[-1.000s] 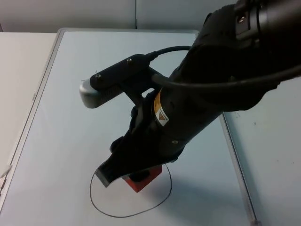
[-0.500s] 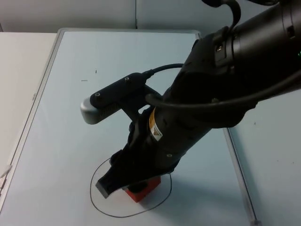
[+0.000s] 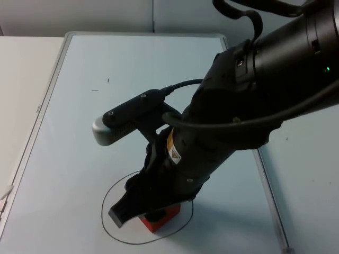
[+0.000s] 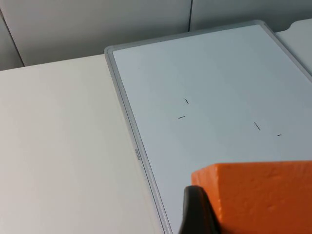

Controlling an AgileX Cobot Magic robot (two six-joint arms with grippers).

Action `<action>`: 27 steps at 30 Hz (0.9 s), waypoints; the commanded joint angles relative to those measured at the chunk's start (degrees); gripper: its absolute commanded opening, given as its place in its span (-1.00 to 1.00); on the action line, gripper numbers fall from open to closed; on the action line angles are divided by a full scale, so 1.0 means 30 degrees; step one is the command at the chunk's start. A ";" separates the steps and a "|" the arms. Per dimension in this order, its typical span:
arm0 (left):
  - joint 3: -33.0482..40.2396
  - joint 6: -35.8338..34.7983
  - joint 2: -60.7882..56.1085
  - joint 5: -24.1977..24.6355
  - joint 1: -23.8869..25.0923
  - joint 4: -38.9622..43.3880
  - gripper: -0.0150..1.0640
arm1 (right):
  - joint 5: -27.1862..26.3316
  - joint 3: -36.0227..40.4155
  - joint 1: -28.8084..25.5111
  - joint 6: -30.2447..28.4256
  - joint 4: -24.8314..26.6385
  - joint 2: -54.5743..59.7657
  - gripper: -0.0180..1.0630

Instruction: Pick up one cube with the left hand and another cube with the right hand. First place the cube in the right hand at the target position, then stack the cube in the left hand on top.

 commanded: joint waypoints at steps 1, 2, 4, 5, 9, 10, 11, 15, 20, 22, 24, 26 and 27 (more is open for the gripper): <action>0.0063 -0.0109 -0.0129 -0.0075 -0.0124 -0.0047 -0.45 | 0.0058 0.0054 -0.0036 0.0031 0.0142 0.0130 -0.97; 0.0063 -0.0109 -0.0129 -0.0075 -0.0124 -0.0047 -0.45 | 0.0099 0.0054 -0.0036 0.0031 0.0142 0.0131 -0.97; 0.0063 -0.0109 -0.0129 -0.0075 -0.0124 -0.0047 -0.45 | 0.0135 0.0054 -0.0036 0.0031 0.0142 0.0156 -0.97; 0.0063 -0.0109 -0.0129 -0.0075 -0.0124 -0.0047 -0.45 | 0.0129 0.0054 -0.0036 0.0031 0.0142 0.0156 -0.97; 0.0063 -0.0109 -0.0129 -0.0075 -0.0124 -0.0047 -0.45 | 0.0129 0.0054 -0.0036 0.0031 0.0142 0.0156 -0.78; 0.0063 -0.0109 -0.0129 -0.0075 -0.0124 -0.0047 -0.45 | 0.0129 0.0054 -0.0036 0.0031 0.0142 0.0156 -0.62; 0.0063 -0.0109 -0.0129 -0.0075 -0.0124 -0.0047 -0.45 | 0.0129 0.0054 -0.0036 0.0031 0.0142 0.0156 -0.47; 0.0063 -0.0109 -0.0129 -0.0075 -0.0124 -0.0047 -0.45 | 0.0077 0.0054 -0.0036 0.0031 0.0142 0.0031 0.17; 0.0063 -0.0109 -0.0129 -0.0075 -0.0124 -0.0047 -0.45 | -0.0349 0.0054 -0.0036 -0.0087 0.0000 -0.0551 0.66; 0.0063 -0.0109 -0.0129 -0.0075 -0.0124 -0.0047 -0.45 | -0.0678 0.0054 -0.0036 -0.0087 -0.0054 -0.1097 0.67; 0.0063 -0.0075 -0.0129 -0.0076 -0.0124 -0.0047 -0.45 | -0.0716 0.0013 -0.0036 -0.0087 -0.0054 -0.1540 0.67; 0.0063 -0.0075 -0.0129 -0.0076 -0.0124 -0.0047 -0.45 | -0.0620 -0.0026 -0.0036 -0.0087 -0.0424 -0.2777 0.67; 0.0063 -0.0075 -0.0129 -0.0076 -0.0124 -0.0003 -0.45 | -0.0241 -0.0171 -0.0036 -0.0087 -0.0553 -0.3412 0.67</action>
